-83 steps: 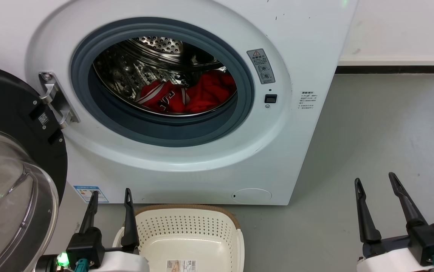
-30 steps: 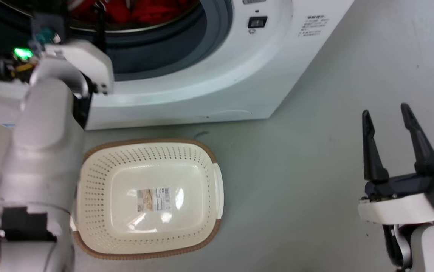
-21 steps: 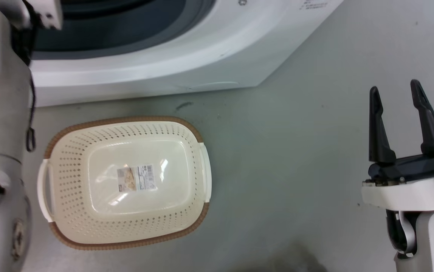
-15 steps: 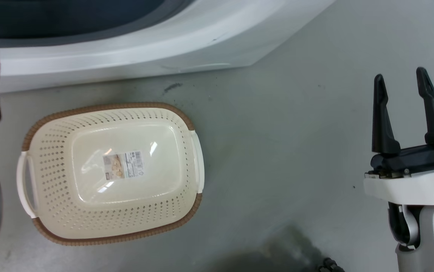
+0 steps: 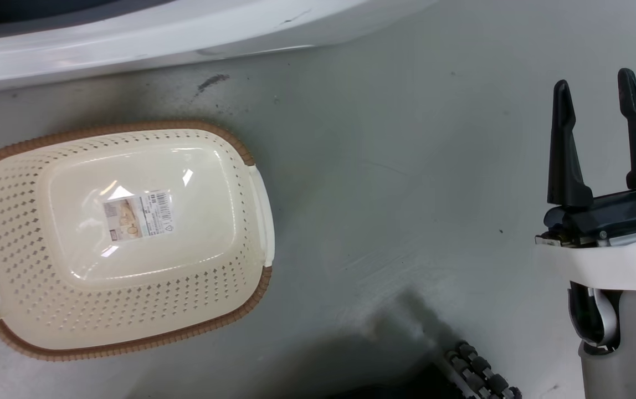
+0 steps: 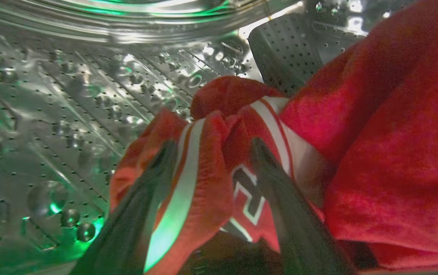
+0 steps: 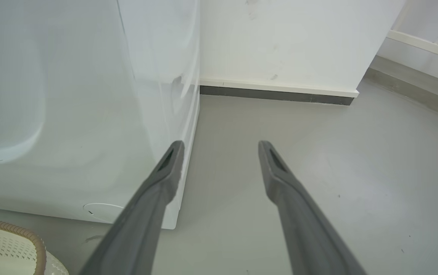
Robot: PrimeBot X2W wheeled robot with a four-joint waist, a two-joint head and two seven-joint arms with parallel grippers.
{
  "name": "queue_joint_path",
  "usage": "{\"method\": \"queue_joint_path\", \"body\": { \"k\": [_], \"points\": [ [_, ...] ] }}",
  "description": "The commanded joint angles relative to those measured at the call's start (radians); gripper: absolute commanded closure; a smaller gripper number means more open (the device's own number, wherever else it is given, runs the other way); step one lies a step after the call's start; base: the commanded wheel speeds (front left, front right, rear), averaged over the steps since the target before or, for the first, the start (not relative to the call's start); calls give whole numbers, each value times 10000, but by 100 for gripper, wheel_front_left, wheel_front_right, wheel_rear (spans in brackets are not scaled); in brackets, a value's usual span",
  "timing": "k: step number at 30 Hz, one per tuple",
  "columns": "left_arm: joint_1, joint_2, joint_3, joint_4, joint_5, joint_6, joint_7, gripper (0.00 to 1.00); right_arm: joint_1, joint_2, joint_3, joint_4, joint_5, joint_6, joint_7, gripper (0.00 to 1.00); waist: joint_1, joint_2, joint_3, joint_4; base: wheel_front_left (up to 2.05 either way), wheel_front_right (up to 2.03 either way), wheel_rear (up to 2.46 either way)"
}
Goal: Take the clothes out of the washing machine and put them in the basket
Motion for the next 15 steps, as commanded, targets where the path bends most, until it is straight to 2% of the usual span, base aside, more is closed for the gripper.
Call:
{"method": "queue_joint_path", "body": {
  "k": [1, 7, 15],
  "points": [
    [-233, 60, -87, 79, -108, -1, 254, 0, -173, 25, 26, -64, 93, -7, -25, 0, -2, 0, 160, -112, 0, 0, 0],
    [-603, 337, -624, 229, -380, -4, 1085, 0, -191, 24, 150, -107, 244, -7, -25, 0, -2, 0, 424, -266, 0, 0, 0],
    [-579, 546, -1237, 326, -845, -5, 1337, 0, -327, 24, 42, -141, 406, -7, -25, 0, -2, 0, 704, -319, 0, 0, 0]
  ]
}}
